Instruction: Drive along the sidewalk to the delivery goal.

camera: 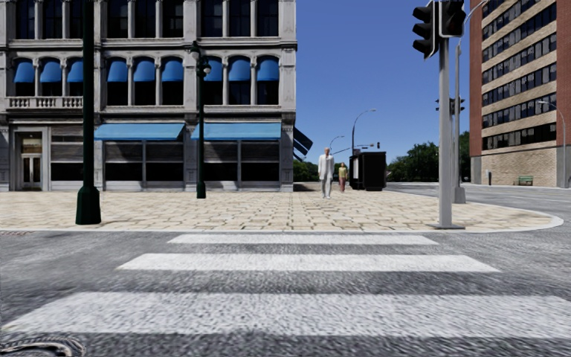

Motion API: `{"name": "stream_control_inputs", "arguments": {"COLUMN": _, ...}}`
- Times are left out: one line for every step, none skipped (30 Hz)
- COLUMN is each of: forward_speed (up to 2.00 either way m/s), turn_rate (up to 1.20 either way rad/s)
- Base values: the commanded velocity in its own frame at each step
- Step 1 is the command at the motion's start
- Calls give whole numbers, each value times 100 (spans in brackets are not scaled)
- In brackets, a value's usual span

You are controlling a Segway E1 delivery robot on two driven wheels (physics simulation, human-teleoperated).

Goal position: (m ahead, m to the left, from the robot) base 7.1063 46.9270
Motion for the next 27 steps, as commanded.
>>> {"name": "stream_control_inputs", "arguments": {"forward_speed": 198, "turn_rate": 0}}
{"name": "stream_control_inputs", "arguments": {"forward_speed": 198, "turn_rate": 0}}
{"name": "stream_control_inputs", "arguments": {"forward_speed": 198, "turn_rate": 0}}
{"name": "stream_control_inputs", "arguments": {"forward_speed": 198, "turn_rate": 0}}
{"name": "stream_control_inputs", "arguments": {"forward_speed": 198, "turn_rate": 0}}
{"name": "stream_control_inputs", "arguments": {"forward_speed": 198, "turn_rate": 0}}
{"name": "stream_control_inputs", "arguments": {"forward_speed": 198, "turn_rate": 0}}
{"name": "stream_control_inputs", "arguments": {"forward_speed": 198, "turn_rate": 0}}
{"name": "stream_control_inputs", "arguments": {"forward_speed": 198, "turn_rate": 0}}
{"name": "stream_control_inputs", "arguments": {"forward_speed": 198, "turn_rate": 0}}
{"name": "stream_control_inputs", "arguments": {"forward_speed": 198, "turn_rate": 0}}
{"name": "stream_control_inputs", "arguments": {"forward_speed": 198, "turn_rate": 0}}
{"name": "stream_control_inputs", "arguments": {"forward_speed": 198, "turn_rate": 0}}
{"name": "stream_control_inputs", "arguments": {"forward_speed": 198, "turn_rate": 0}}
{"name": "stream_control_inputs", "arguments": {"forward_speed": 198, "turn_rate": 0}}
{"name": "stream_control_inputs", "arguments": {"forward_speed": 198, "turn_rate": 0}}
{"name": "stream_control_inputs", "arguments": {"forward_speed": 198, "turn_rate": 0}}
{"name": "stream_control_inputs", "arguments": {"forward_speed": 198, "turn_rate": 0}}
{"name": "stream_control_inputs", "arguments": {"forward_speed": 198, "turn_rate": 0}}
{"name": "stream_control_inputs", "arguments": {"forward_speed": 198, "turn_rate": 0}}
{"name": "stream_control_inputs", "arguments": {"forward_speed": 198, "turn_rate": 0}}
{"name": "stream_control_inputs", "arguments": {"forward_speed": 198, "turn_rate": 0}}
{"name": "stream_control_inputs", "arguments": {"forward_speed": 198, "turn_rate": 0}}
{"name": "stream_control_inputs", "arguments": {"forward_speed": 198, "turn_rate": 0}}
{"name": "stream_control_inputs", "arguments": {"forward_speed": 198, "turn_rate": 0}}
{"name": "stream_control_inputs", "arguments": {"forward_speed": 198, "turn_rate": 14}}
{"name": "stream_control_inputs", "arguments": {"forward_speed": 198, "turn_rate": 30}}
